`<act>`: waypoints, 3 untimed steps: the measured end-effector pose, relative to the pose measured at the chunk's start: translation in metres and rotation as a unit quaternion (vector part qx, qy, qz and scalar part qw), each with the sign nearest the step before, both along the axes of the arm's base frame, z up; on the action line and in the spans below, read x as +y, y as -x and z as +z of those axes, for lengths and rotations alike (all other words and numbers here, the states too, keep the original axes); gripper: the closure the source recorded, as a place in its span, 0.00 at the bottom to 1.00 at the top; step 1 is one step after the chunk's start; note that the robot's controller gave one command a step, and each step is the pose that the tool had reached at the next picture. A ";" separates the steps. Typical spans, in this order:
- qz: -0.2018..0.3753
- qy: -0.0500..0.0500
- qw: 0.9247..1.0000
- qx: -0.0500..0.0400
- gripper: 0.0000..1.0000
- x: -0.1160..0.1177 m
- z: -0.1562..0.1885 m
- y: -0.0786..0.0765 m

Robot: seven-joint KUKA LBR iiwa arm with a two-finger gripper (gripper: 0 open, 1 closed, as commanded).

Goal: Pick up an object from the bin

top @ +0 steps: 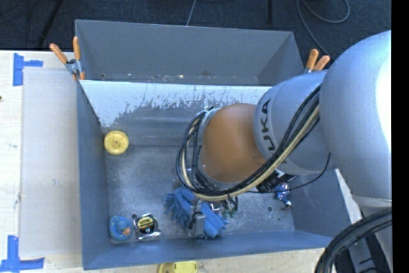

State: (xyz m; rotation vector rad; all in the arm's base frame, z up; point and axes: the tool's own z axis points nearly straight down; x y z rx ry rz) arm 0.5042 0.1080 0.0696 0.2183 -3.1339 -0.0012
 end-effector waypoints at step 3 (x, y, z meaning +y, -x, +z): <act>-0.096 0.000 0.995 0.000 1.00 -0.046 0.130 -0.011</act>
Offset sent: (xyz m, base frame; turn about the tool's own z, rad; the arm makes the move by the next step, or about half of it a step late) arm 0.0000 0.0000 0.0000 0.0000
